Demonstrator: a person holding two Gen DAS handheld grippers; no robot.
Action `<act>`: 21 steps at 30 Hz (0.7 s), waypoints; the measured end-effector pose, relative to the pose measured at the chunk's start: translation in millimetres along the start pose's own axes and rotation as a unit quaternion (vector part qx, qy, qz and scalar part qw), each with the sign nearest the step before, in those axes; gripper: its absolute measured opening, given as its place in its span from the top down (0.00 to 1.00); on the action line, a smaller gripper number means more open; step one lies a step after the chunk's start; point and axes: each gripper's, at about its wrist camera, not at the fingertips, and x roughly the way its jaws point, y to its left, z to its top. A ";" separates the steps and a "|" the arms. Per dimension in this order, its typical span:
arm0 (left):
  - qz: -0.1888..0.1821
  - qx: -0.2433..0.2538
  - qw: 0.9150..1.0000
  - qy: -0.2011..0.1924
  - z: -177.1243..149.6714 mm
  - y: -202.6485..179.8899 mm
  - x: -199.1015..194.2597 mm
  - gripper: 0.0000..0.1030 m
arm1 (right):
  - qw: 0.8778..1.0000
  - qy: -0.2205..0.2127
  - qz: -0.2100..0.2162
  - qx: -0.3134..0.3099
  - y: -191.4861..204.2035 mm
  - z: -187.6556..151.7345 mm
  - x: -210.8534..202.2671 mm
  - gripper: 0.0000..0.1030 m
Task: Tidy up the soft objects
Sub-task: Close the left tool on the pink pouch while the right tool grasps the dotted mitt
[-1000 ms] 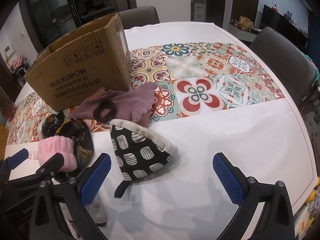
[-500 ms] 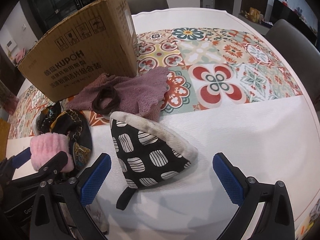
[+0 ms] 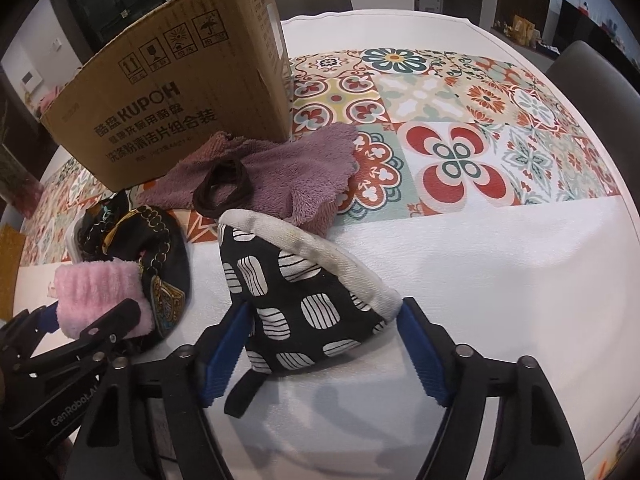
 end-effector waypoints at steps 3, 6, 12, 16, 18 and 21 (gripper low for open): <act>0.000 0.003 1.000 -0.001 -0.2 -1.8 -1.3 0.45 | 1.000 -0.003 -0.004 -0.002 0.1 -1.0 -1.5 0.36; -0.005 0.004 1.000 -0.003 -1.1 -3.1 -4.6 0.60 | 1.000 -0.006 -0.001 -0.001 -1.0 -2.3 -3.9 0.44; -0.017 0.004 1.000 -0.009 -2.3 -3.4 -12.5 0.74 | 1.000 -0.009 0.015 0.007 -2.9 -4.3 -10.7 0.57; -0.017 0.013 1.000 -0.016 -6.0 -6.6 -19.5 0.76 | 1.000 -0.012 0.025 0.005 -3.1 -6.6 -18.0 0.75; -0.015 0.016 0.999 -0.023 -7.9 -7.7 -24.7 0.76 | 0.999 -0.015 0.029 0.005 -2.9 -8.8 -22.3 0.76; -0.012 0.022 0.999 -0.032 -9.3 -8.7 -32.0 0.76 | 0.999 -0.022 0.034 0.005 -2.7 -12.2 -29.1 0.77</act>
